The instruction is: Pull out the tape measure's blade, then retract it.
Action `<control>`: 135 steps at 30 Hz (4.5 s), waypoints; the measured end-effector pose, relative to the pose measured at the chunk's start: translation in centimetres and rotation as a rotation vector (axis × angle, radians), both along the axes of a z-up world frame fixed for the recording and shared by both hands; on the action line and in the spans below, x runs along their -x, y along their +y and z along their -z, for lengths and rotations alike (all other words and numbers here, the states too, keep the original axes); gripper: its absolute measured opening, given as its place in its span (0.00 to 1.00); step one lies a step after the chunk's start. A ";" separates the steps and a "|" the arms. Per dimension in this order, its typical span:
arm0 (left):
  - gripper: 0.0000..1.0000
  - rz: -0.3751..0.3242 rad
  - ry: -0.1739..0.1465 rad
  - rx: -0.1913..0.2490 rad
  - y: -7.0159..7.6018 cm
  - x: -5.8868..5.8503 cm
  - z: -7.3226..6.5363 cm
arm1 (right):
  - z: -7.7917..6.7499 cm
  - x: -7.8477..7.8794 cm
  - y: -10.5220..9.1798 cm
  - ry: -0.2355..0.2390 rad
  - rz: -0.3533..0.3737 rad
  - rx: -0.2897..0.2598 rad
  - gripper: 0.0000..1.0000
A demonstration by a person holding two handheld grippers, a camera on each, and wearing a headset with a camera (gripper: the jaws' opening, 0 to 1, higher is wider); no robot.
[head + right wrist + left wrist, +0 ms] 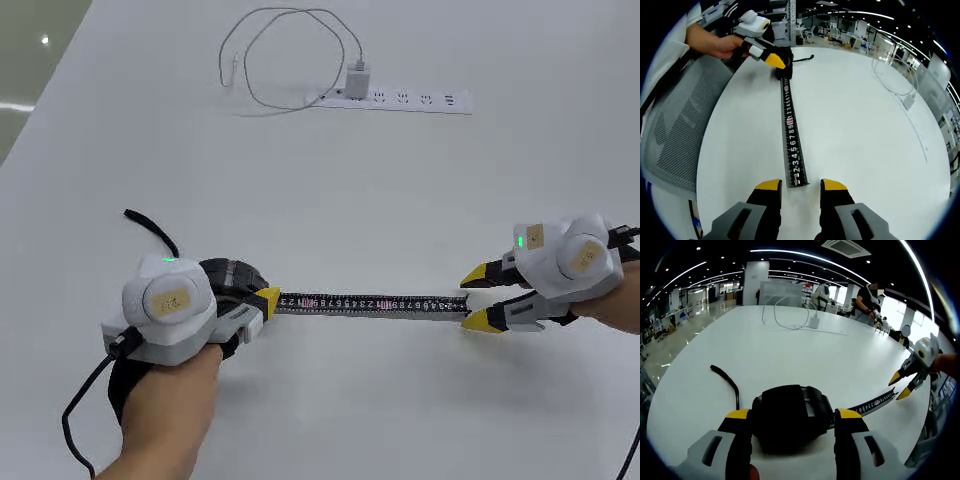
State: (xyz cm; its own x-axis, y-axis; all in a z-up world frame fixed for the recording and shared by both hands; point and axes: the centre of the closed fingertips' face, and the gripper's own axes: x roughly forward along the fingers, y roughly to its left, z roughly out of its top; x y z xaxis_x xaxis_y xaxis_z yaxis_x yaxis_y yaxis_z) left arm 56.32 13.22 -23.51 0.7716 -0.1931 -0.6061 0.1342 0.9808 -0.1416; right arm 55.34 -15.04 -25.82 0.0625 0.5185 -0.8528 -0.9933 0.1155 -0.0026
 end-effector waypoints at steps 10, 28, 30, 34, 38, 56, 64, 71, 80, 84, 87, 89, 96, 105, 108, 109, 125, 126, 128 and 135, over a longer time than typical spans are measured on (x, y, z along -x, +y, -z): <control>0.61 -0.013 0.003 0.015 0.1 -0.1 0.0 | 0.3 0.0 0.2 0.010 -0.019 0.015 0.23; 0.61 -0.010 0.005 0.020 0.1 -0.2 0.1 | 0.7 0.6 0.1 0.016 -0.062 0.041 0.12; 0.61 -0.012 0.007 0.022 0.1 -0.2 0.1 | 0.7 0.5 0.2 0.011 -0.067 0.043 0.12; 0.61 -0.015 0.009 0.023 0.1 -0.2 0.1 | 0.6 0.6 0.2 0.007 -0.068 0.045 0.12; 0.61 -0.020 0.011 0.027 0.1 -0.2 0.1 | 0.6 0.6 0.2 0.005 -0.066 0.047 0.11; 0.60 -0.006 0.019 0.020 0.1 -0.1 0.2 | 0.6 0.6 0.2 -0.003 -0.068 0.057 0.10; 0.58 -0.003 0.035 0.018 0.1 -0.1 0.2 | 0.7 0.6 0.1 -0.002 -0.067 0.061 0.10; 0.57 0.002 0.039 0.009 0.2 0.0 0.2 | 0.7 0.7 0.6 0.002 -0.067 0.056 0.10; 0.57 0.001 0.042 0.015 0.2 0.0 0.2 | 0.7 0.6 0.6 0.005 -0.068 0.056 0.09; 0.57 -0.001 0.043 0.021 0.2 0.0 0.2 | 0.5 0.4 0.7 0.001 -0.063 0.051 0.09; 0.57 -0.003 0.043 0.024 0.2 0.0 0.3 | 0.3 0.4 0.9 0.001 -0.064 0.047 0.09; 0.57 -0.003 0.045 0.027 0.2 0.0 0.3 | 0.4 0.5 1.0 0.000 -0.067 0.047 0.09; 0.58 -0.003 0.048 0.039 0.2 -0.1 0.3 | 0.2 0.3 1.6 0.003 -0.062 0.033 0.09; 0.58 -0.004 0.048 0.052 0.3 -0.1 0.3 | 0.1 0.4 2.7 0.007 -0.067 0.020 0.09; 0.58 -0.005 0.050 0.055 0.3 0.0 0.4 | 0.1 0.3 2.8 0.006 -0.069 0.017 0.09; 0.58 -0.005 0.050 0.058 0.3 0.0 0.4 | 0.1 0.3 2.9 0.008 -0.067 0.014 0.09; 0.58 -0.004 0.045 0.078 0.2 0.1 0.2 | 0.1 0.1 3.9 0.008 -0.080 0.001 0.09; 0.58 -0.004 0.045 0.079 0.2 0.1 0.2 | 0.1 0.1 4.1 0.007 -0.081 0.000 0.09; 0.58 -0.004 0.045 0.080 0.2 0.1 0.2 | 0.1 0.1 4.3 0.008 -0.081 -0.002 0.09; 0.58 -0.004 0.046 0.087 0.2 0.2 0.1 | 0.0 0.2 4.9 0.011 -0.085 -0.007 0.09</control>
